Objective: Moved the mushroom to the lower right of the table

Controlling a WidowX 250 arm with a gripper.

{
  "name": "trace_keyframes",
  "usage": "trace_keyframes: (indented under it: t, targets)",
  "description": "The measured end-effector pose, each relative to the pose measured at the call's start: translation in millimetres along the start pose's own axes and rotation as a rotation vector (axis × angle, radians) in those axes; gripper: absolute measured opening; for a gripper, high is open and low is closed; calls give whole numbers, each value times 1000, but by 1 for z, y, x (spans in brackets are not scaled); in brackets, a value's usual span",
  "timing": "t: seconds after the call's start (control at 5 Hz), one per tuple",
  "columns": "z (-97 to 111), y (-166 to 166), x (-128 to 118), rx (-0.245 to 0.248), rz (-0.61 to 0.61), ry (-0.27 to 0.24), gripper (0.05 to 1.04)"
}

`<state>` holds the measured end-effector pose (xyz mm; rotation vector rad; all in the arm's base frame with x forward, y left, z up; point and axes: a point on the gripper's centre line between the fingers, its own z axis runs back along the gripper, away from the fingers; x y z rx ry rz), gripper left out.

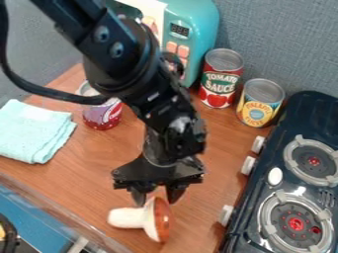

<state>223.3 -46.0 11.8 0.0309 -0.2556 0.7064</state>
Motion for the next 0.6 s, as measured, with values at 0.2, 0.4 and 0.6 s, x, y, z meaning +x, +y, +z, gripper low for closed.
trace_keyframes:
  t: [0.2,0.4,0.6]
  targets:
    - [8,-1,2,-4,-20,-31,977]
    - [31,-1,5,-29,-18,-60,1013]
    - [77,5,24,-127,54,-109,1006]
